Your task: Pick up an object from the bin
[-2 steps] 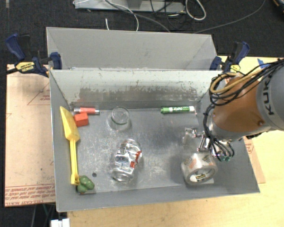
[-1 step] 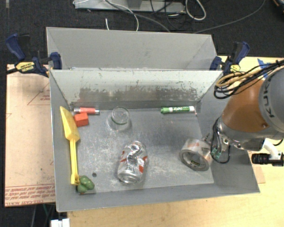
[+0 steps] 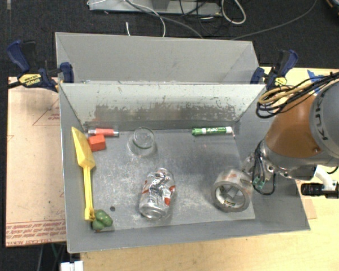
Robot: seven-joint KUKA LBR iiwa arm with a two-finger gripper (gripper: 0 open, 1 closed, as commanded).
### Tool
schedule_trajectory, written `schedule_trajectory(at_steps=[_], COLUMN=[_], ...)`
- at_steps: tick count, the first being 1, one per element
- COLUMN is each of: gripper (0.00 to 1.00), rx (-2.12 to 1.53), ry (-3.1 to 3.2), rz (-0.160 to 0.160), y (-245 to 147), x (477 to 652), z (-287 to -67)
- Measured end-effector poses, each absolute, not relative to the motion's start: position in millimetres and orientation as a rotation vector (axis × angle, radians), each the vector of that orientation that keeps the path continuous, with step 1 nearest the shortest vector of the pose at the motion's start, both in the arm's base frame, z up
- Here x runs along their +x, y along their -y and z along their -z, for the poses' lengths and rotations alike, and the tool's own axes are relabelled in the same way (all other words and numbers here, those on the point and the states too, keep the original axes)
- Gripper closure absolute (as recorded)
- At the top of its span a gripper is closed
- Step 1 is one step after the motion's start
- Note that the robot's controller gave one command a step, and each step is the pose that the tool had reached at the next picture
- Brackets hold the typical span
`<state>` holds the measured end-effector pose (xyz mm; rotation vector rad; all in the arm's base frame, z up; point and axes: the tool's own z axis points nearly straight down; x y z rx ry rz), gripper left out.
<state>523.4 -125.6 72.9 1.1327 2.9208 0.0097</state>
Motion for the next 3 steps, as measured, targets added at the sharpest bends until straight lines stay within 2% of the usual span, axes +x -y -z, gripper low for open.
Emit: schedule_trajectory(at_steps=[1,2,3], gripper=[0.0,0.0,0.0], rx=[1.133,1.385,1.837], ry=[-2.921,-2.809,-2.546], rz=[-0.009,-0.011,-0.021], y=[125.6,118.9,120.1], x=[523.4,515.9,502.3], z=[-72.9,-71.2,-85.9])
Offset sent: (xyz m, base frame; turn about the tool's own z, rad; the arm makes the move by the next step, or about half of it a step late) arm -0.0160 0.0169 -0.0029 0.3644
